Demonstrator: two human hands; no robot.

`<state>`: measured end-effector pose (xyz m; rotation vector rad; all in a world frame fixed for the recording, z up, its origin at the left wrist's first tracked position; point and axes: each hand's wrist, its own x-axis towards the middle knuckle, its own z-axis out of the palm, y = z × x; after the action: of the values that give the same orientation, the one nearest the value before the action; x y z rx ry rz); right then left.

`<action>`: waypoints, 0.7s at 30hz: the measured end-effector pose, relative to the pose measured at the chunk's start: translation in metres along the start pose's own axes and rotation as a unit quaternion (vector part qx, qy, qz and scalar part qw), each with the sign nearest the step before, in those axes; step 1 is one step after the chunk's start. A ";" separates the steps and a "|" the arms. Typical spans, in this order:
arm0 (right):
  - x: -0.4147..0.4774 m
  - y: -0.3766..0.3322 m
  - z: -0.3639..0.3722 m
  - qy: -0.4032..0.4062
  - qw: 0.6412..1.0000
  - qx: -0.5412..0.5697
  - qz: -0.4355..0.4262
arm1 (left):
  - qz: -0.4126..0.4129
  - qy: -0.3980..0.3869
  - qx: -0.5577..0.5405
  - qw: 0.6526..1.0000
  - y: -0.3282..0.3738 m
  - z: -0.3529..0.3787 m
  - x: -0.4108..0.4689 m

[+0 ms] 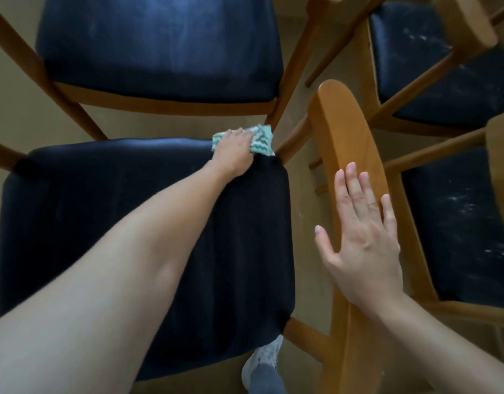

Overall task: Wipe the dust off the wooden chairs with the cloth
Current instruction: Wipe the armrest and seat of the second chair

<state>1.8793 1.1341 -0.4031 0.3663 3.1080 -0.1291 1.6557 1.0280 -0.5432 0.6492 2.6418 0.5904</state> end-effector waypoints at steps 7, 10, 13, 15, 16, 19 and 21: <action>0.001 0.000 0.001 -0.004 1.000 -0.015 -0.002 | 0.060 0.001 0.095 0.994 0.037 0.054 -0.027; 0.001 0.000 0.000 -0.004 1.000 -0.017 -0.001 | 0.077 0.011 0.083 0.994 0.042 0.060 -0.049; 0.001 -0.001 0.000 -0.002 1.000 -0.017 0.001 | 0.169 -0.029 0.096 0.980 0.053 0.074 -0.088; 0.001 -0.001 0.000 0.002 1.000 -0.017 0.000 | 0.202 -0.075 0.096 0.972 0.059 0.081 -0.109; 0.002 -0.001 0.000 0.004 1.000 -0.016 0.000 | 0.204 -0.085 0.094 0.971 0.060 0.083 -0.116; 0.001 0.000 0.000 0.004 1.000 -0.011 -0.002 | 0.220 -0.099 0.075 0.968 0.058 0.083 -0.143; 0.000 0.000 0.000 0.004 1.000 -0.009 -0.003 | 0.224 -0.117 0.032 0.967 0.055 0.087 -0.168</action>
<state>1.8791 1.1346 -0.4028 0.3589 3.1169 -0.1009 1.8524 1.0144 -0.5515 1.2701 2.3080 0.5107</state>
